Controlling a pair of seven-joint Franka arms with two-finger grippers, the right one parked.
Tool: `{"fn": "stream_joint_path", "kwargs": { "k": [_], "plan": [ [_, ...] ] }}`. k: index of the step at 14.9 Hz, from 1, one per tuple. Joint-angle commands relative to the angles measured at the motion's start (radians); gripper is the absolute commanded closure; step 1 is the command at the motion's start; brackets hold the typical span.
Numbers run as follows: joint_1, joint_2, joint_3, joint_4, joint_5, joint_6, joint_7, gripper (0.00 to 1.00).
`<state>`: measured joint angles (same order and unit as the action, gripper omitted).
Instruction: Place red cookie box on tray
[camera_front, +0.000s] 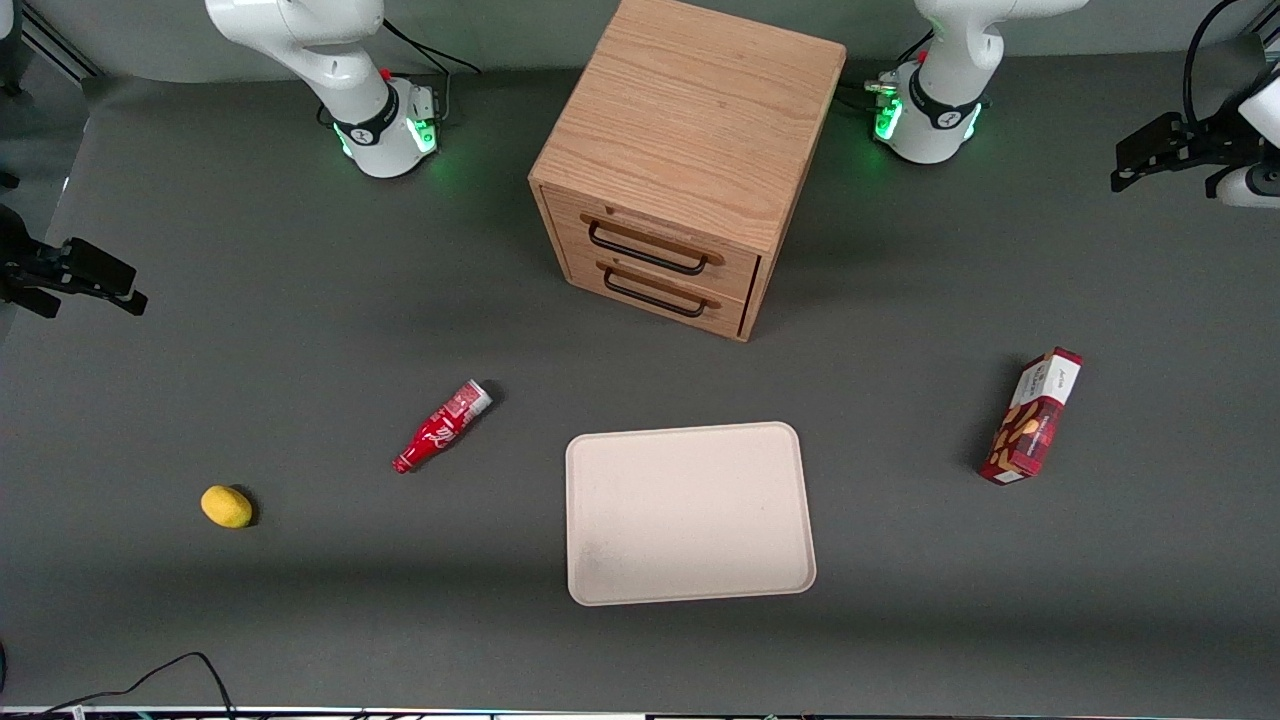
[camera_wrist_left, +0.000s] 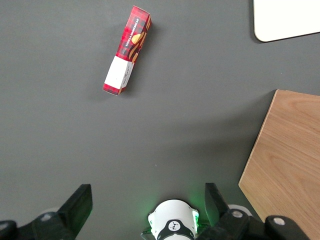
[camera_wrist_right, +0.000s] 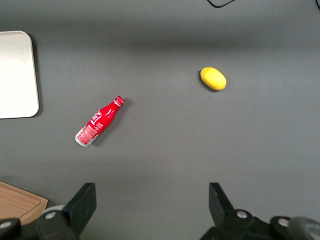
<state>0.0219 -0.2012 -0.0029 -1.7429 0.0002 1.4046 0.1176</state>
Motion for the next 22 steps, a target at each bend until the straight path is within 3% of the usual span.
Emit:
{"fn": "stream_joint_path", "kwargs": {
  "k": [1, 16, 22],
  "plan": [
    [0.0, 0.011, -0.003, 0.034, 0.015, -0.03, -0.004, 0.0],
    [0.004, 0.016, -0.003, 0.054, 0.006, -0.035, -0.019, 0.0],
    [0.009, 0.175, 0.012, 0.302, -0.002, -0.107, 0.011, 0.0]
  ]
}}
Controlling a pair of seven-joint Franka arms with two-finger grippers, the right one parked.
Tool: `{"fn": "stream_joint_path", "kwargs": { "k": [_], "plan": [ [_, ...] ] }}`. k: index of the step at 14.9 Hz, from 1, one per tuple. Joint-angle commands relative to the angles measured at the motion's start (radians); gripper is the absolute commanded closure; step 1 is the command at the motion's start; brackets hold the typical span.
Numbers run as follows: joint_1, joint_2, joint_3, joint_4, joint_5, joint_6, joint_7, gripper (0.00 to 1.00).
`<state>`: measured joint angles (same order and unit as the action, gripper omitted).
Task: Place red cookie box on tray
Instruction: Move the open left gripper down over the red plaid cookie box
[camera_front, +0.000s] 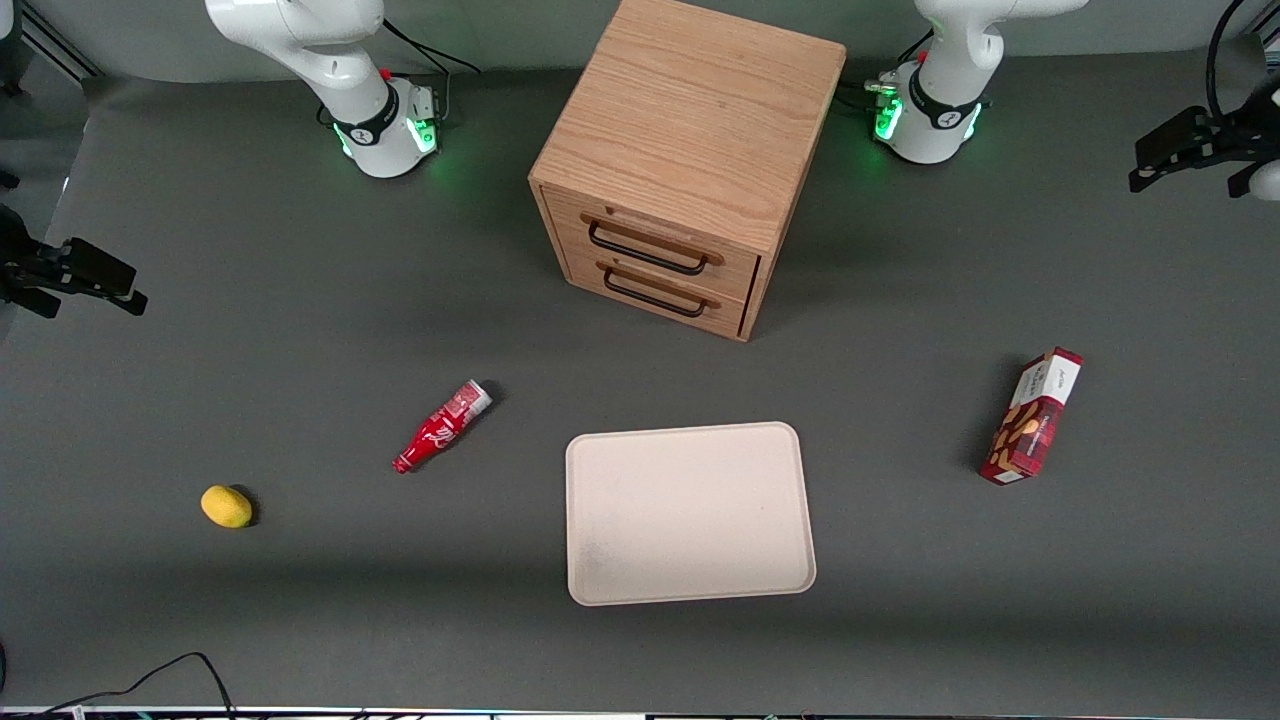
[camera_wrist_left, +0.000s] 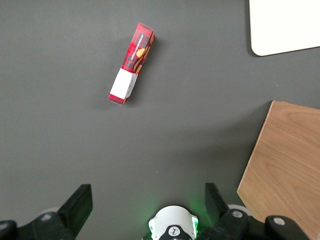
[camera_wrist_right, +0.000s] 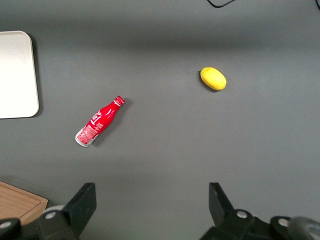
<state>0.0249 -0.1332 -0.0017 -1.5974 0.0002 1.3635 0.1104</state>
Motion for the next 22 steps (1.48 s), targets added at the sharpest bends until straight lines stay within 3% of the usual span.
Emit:
{"fn": "stream_joint_path", "kwargs": {
  "k": [1, 8, 12, 16, 22],
  "plan": [
    [0.006, 0.134, 0.025, 0.181, -0.003, -0.063, 0.059, 0.0],
    [0.016, 0.352, 0.088, 0.149, -0.008, 0.093, 0.402, 0.0],
    [0.023, 0.441, 0.135, -0.005, -0.097, 0.322, 0.547, 0.0],
    [0.023, 0.448, 0.135, -0.228, -0.106, 0.616, 0.578, 0.0],
    [0.018, 0.506, 0.126, -0.389, -0.118, 0.913, 0.586, 0.0]
  ]
}}
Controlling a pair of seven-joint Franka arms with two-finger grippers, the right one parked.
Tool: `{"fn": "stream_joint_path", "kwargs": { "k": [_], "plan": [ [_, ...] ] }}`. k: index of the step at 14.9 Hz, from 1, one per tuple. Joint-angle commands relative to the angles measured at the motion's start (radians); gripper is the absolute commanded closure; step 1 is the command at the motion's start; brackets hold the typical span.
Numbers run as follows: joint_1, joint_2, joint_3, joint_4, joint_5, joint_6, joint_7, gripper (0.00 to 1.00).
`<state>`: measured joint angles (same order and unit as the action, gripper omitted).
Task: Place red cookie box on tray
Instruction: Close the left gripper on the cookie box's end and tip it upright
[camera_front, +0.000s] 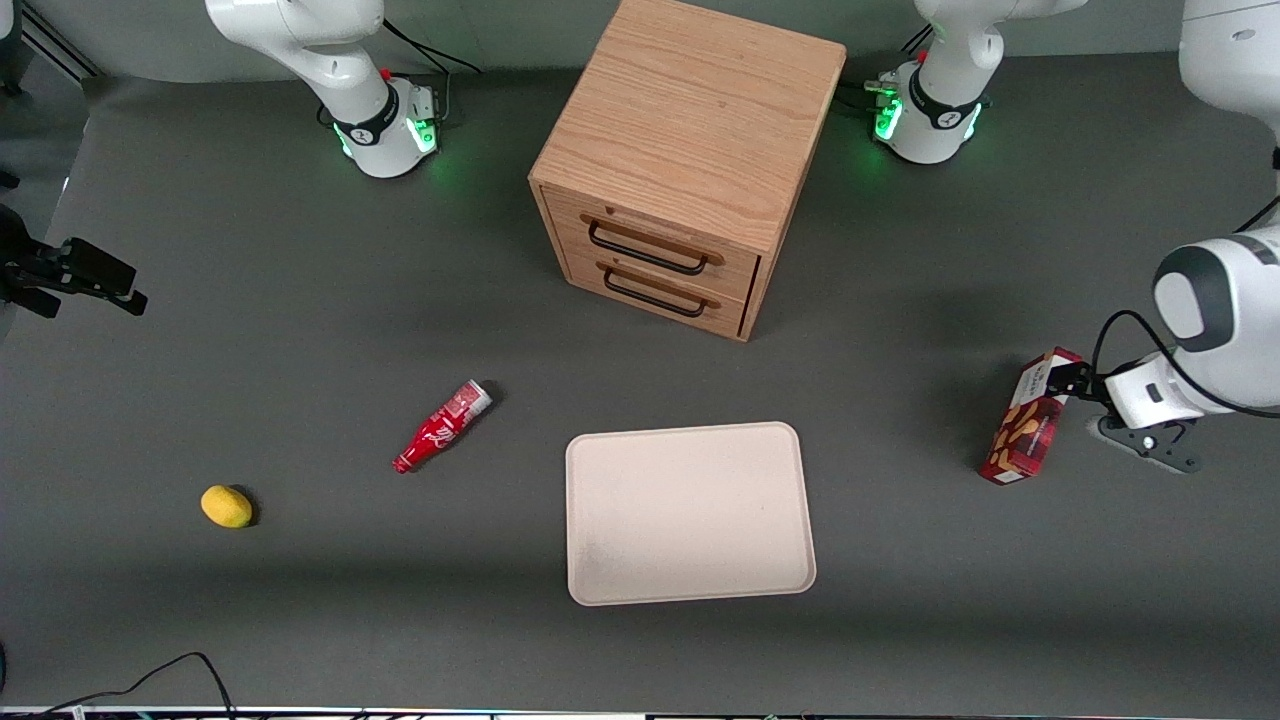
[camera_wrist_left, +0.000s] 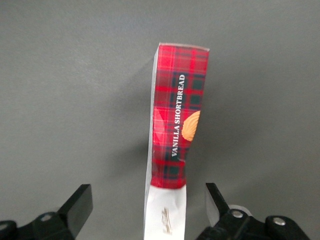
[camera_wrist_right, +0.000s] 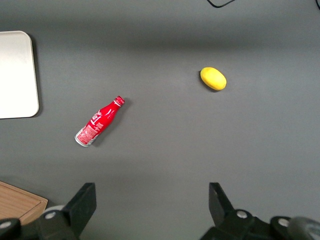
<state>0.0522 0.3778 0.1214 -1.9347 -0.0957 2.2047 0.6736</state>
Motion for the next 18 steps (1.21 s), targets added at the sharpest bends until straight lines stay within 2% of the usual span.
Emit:
{"fn": "stream_joint_path", "kwargs": {
  "k": [1, 5, 6, 7, 8, 14, 16, 18],
  "plan": [
    [-0.011, 0.007, 0.001, -0.069, -0.035, 0.104, 0.024, 0.0],
    [-0.012, 0.027, -0.025, -0.127, -0.064, 0.23, 0.023, 0.0],
    [-0.012, 0.036, -0.029, -0.13, -0.07, 0.242, 0.02, 0.11],
    [-0.012, 0.041, -0.029, -0.129, -0.081, 0.244, 0.02, 0.63],
    [-0.011, 0.046, -0.029, -0.126, -0.082, 0.244, 0.02, 1.0],
    [-0.009, 0.047, -0.029, -0.116, -0.084, 0.239, 0.021, 1.0],
    [-0.008, 0.033, -0.026, -0.09, -0.082, 0.204, 0.027, 1.0],
    [-0.006, 0.012, -0.022, -0.035, -0.082, 0.098, 0.027, 1.0]
  ]
}}
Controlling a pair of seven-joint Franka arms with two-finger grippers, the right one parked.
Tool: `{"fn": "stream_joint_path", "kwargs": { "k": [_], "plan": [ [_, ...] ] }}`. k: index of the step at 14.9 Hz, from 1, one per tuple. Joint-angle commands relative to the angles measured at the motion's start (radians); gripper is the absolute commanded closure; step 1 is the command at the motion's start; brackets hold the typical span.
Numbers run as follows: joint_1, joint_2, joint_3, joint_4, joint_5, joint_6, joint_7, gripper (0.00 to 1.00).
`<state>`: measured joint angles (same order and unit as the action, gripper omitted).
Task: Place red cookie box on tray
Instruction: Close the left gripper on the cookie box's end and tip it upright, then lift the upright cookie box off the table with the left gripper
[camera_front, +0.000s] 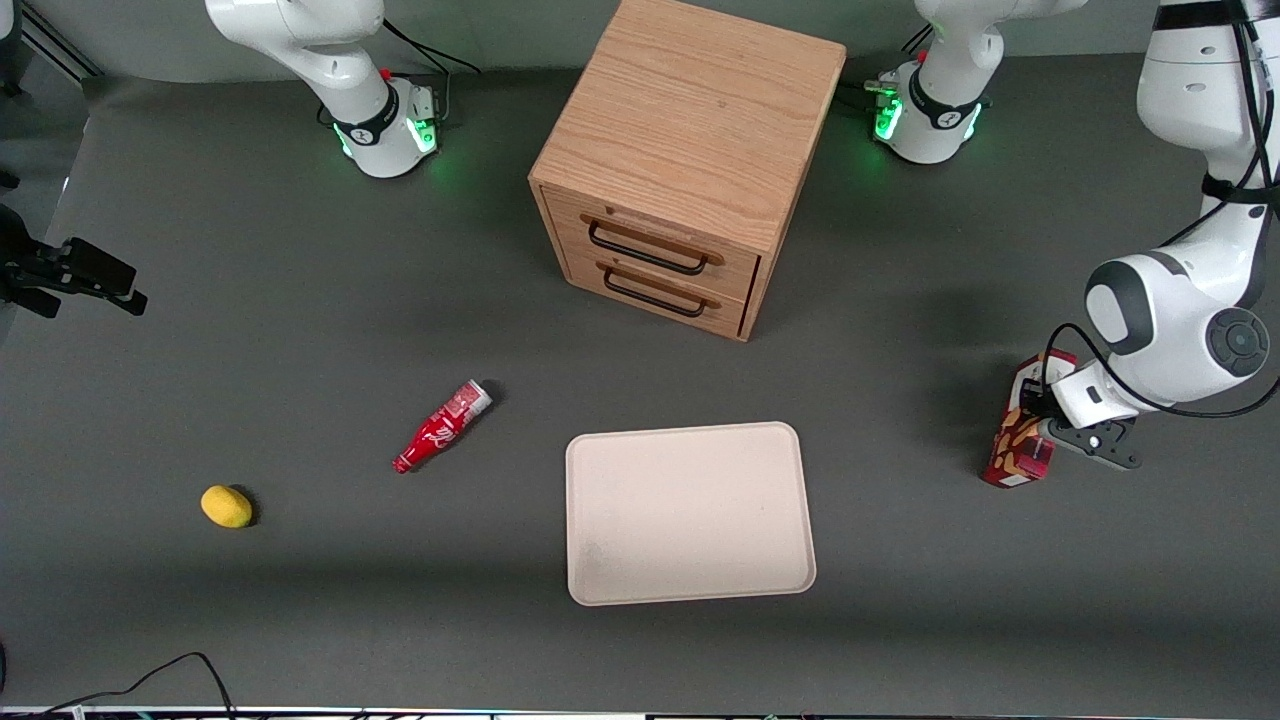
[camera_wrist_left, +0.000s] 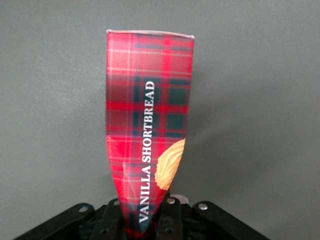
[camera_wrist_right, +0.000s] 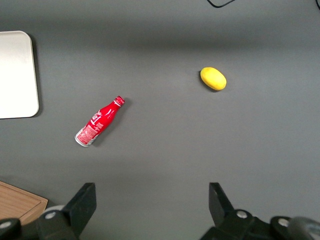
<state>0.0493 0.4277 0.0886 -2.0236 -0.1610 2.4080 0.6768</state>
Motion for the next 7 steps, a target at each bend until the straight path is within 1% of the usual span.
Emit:
{"fn": "stream_joint_path", "kwargs": {
  "k": [1, 5, 7],
  "plan": [
    [-0.003, -0.047, 0.013, 0.101, -0.017, -0.183, 0.017, 1.0],
    [-0.002, -0.084, 0.031, 0.313, -0.017, -0.529, -0.042, 1.0],
    [-0.003, -0.102, 0.031, 0.434, -0.009, -0.709, -0.118, 1.0]
  ]
}}
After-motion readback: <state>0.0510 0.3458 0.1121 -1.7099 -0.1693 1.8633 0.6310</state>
